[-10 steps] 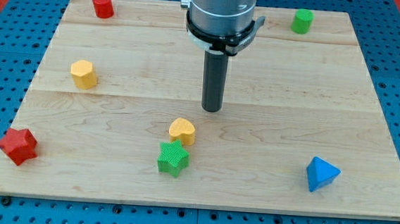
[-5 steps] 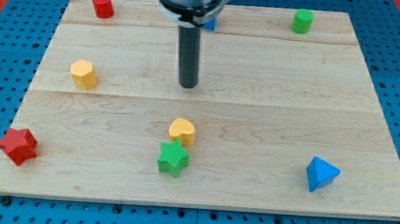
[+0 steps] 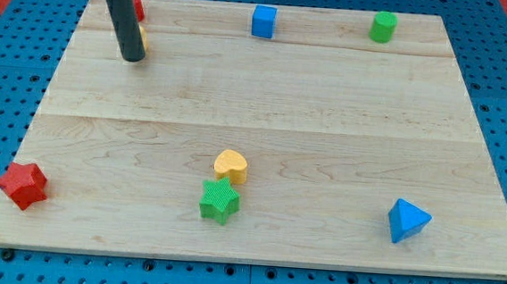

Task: Push the yellow hexagon closer to the blue cube

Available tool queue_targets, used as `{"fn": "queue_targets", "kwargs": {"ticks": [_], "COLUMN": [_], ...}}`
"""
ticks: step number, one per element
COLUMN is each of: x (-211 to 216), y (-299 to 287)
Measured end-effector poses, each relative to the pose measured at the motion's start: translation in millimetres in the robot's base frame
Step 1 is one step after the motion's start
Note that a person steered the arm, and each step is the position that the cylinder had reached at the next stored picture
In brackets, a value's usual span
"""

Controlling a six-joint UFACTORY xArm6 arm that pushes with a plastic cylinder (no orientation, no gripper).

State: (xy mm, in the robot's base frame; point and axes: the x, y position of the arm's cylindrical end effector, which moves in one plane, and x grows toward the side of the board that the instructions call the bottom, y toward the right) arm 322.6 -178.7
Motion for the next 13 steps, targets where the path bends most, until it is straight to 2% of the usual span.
{"fn": "queue_targets", "kwargs": {"ticks": [2,7,8,9,10,11,12,13], "x": [10,10,-1,-6,-37,-35,-34,-19], "y": [-28,-21,-37,-81,15,85,126,121]}}
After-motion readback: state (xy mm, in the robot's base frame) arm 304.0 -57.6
